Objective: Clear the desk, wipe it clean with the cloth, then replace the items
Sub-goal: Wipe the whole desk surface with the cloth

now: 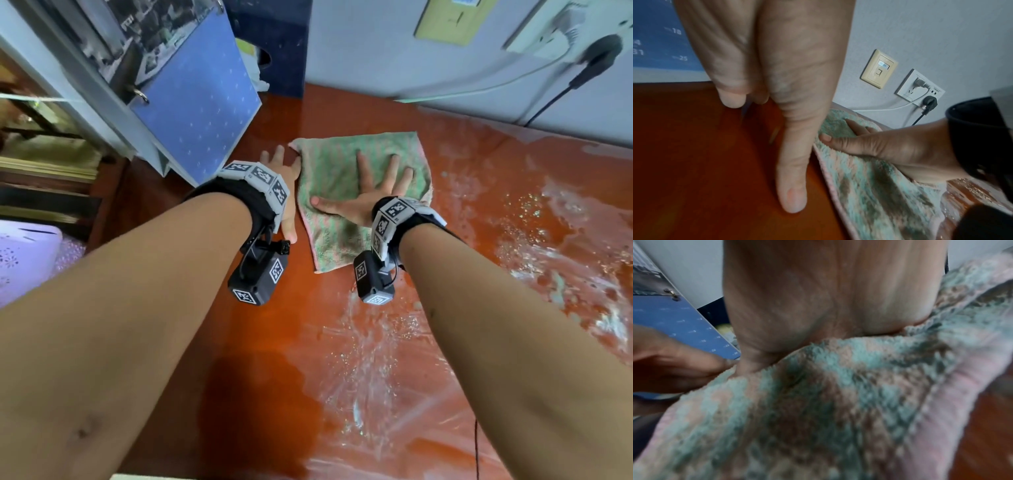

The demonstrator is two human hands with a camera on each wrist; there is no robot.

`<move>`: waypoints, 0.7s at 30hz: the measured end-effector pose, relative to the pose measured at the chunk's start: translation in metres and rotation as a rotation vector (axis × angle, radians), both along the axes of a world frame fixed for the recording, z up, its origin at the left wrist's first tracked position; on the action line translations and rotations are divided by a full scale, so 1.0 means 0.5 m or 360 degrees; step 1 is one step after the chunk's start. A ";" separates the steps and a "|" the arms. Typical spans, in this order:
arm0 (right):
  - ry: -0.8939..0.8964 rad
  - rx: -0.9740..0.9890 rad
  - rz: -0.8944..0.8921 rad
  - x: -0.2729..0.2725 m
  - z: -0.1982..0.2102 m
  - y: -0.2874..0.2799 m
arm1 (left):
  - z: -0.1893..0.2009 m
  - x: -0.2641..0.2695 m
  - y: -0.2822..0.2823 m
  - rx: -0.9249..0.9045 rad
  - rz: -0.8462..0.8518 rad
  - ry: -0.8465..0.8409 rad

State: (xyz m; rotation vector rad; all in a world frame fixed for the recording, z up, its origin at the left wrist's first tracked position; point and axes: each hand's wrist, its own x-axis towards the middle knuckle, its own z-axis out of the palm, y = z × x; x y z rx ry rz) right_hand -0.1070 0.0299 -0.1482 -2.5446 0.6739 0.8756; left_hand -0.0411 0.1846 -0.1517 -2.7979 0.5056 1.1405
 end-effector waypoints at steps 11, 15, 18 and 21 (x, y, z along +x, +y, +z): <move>-0.0100 -0.0004 0.0015 0.005 -0.011 0.001 | -0.015 -0.005 0.026 -0.0104 0.0017 -0.0122; -0.0048 0.0009 0.0057 -0.054 -0.016 0.019 | 0.014 -0.048 0.043 -0.0051 0.0017 -0.0185; -0.0021 -0.0017 0.0113 -0.093 -0.013 0.035 | 0.018 -0.104 0.069 -0.0055 0.0077 -0.0257; -0.0025 -0.0030 0.0139 -0.120 -0.010 0.049 | 0.019 -0.140 0.090 -0.0071 0.0116 -0.0210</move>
